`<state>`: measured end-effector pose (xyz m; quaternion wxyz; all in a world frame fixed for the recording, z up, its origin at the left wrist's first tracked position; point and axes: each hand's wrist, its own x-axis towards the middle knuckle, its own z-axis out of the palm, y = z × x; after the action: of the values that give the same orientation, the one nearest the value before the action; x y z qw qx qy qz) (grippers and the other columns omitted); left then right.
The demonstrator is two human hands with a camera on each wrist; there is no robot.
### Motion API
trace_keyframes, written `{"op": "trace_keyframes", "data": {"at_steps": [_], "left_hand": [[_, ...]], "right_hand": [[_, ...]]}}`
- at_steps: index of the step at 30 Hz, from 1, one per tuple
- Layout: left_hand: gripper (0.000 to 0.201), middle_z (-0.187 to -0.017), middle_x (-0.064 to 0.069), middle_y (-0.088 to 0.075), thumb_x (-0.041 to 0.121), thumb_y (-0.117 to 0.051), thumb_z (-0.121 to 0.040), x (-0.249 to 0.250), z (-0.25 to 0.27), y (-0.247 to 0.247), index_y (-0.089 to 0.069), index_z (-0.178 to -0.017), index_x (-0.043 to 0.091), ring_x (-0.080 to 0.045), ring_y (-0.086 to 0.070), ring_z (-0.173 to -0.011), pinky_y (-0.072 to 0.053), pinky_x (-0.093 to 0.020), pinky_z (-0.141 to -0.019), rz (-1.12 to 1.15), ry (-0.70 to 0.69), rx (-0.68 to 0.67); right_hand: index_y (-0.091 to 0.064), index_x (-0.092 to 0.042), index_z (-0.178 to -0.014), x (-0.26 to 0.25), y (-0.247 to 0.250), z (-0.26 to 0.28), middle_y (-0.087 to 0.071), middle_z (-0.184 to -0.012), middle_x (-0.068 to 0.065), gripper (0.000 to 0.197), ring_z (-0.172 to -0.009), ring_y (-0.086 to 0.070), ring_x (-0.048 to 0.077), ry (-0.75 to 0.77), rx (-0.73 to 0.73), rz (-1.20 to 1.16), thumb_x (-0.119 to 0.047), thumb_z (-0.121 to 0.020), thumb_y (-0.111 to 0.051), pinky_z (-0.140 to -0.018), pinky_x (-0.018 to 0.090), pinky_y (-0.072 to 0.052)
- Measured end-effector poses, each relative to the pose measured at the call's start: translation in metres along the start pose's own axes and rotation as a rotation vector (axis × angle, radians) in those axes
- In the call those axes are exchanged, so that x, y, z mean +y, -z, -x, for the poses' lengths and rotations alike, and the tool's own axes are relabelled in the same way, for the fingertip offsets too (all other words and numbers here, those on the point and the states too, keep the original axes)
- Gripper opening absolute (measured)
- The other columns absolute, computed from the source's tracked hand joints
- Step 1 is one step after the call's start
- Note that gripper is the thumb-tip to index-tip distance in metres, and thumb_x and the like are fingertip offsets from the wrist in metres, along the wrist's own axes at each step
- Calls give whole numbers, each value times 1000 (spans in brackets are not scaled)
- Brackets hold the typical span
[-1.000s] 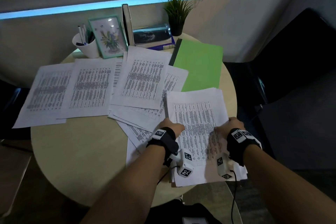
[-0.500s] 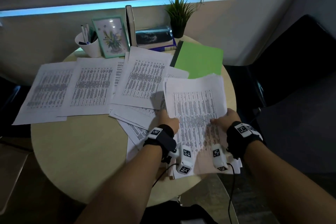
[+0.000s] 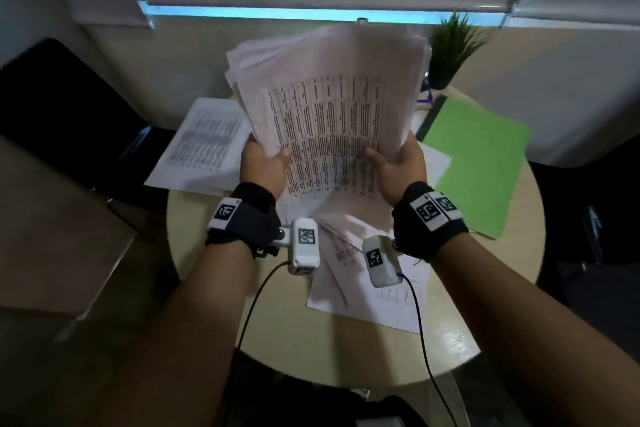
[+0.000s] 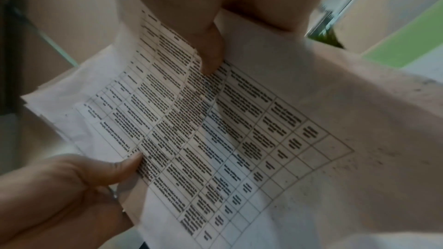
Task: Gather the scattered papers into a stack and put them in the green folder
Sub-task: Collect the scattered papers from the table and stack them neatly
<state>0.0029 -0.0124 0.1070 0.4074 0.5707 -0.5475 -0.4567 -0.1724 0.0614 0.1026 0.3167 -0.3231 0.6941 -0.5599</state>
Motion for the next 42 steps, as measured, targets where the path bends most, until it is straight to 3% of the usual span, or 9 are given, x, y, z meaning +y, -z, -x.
{"op": "trace_keyframes", "data": {"at_steps": [3, 7, 13, 19, 21, 26, 31, 35, 42], "left_hand": [[32, -117, 0, -60, 0, -57, -93, -10, -9, 38, -57, -125, 1, -12, -56, -105, -44, -3, -71, 17, -3, 4], [31, -116, -5, -63, 0, -58, -92, -34, -11, 70, -58, -123, -1, -17, -59, -104, -45, -25, -87, 49, 64, 3], [40, -122, -3, -62, 17, -67, -89, -85, -4, 85, -55, -125, 2, -22, -57, -113, -42, -29, -91, -22, 236, -38], [38, -119, 1, -61, 14, -60, -93, -79, -20, 83, -51, -130, 9, -23, -55, -113, -49, -27, -78, 61, 201, -43], [40, -118, 2, -62, 11, -61, -93, -77, -23, 87, -51, -131, 10, -22, -56, -115, -50, -33, -87, 80, 169, -59], [43, -116, 1, -65, 18, -75, -82, -97, -14, 97, -59, -121, 8, -20, -60, -110, -48, -36, -96, -23, 190, -72], [42, -144, -18, -42, 17, -44, -102, -95, -27, 105, -42, -137, -6, -27, -41, -132, -36, 4, -69, -69, 262, -202], [43, -117, -1, -57, 29, -60, -93, -78, -34, 113, -52, -130, 7, -19, -53, -109, -41, -25, -90, -142, 107, -65], [32, -106, 1, -62, 16, -62, -92, -110, -26, 115, -57, -123, 9, -22, -59, -107, -43, -26, -88, -143, 104, -99]], "right_hand": [[-50, -11, -126, -4, -34, 6, -60, -106, 0, 40, -96, -56, 14, 18, -53, -14, -6, -88, -64, -78, 19, -45], [-52, -11, -121, 8, -63, 14, -60, -91, -11, 36, -82, -56, 1, -27, -111, -41, -3, -88, -64, -60, 0, -43], [-59, -2, -118, 44, -83, 31, -66, -98, 3, 37, -91, -62, 19, -154, -109, 25, -5, -83, -71, -85, 30, -51], [-57, 1, -119, 32, -88, 21, -64, -94, 3, 35, -81, -62, 10, -100, -102, -9, -1, -85, -67, -61, 8, -49], [-57, 1, -117, 32, -89, 22, -65, -93, 4, 35, -77, -59, 1, -87, -88, -25, 0, -84, -68, -57, 3, -47], [-61, -4, -114, 58, -90, 39, -69, -97, 1, 36, -83, -65, 3, -141, -94, -17, -4, -80, -74, -67, 14, -55], [-58, -5, -112, 48, -102, 35, -65, -97, 3, 26, -89, -61, 18, -52, -35, 82, -11, -88, -66, -78, 26, -45], [-57, -6, -115, 35, -108, 32, -67, -99, 2, 28, -91, -62, 16, 22, -57, 88, -13, -89, -66, -81, 26, -46], [-57, -16, -109, 69, -121, 51, -65, -95, 0, 23, -93, -63, 23, -145, -92, 109, -22, -89, -66, -79, 29, -47]]}}
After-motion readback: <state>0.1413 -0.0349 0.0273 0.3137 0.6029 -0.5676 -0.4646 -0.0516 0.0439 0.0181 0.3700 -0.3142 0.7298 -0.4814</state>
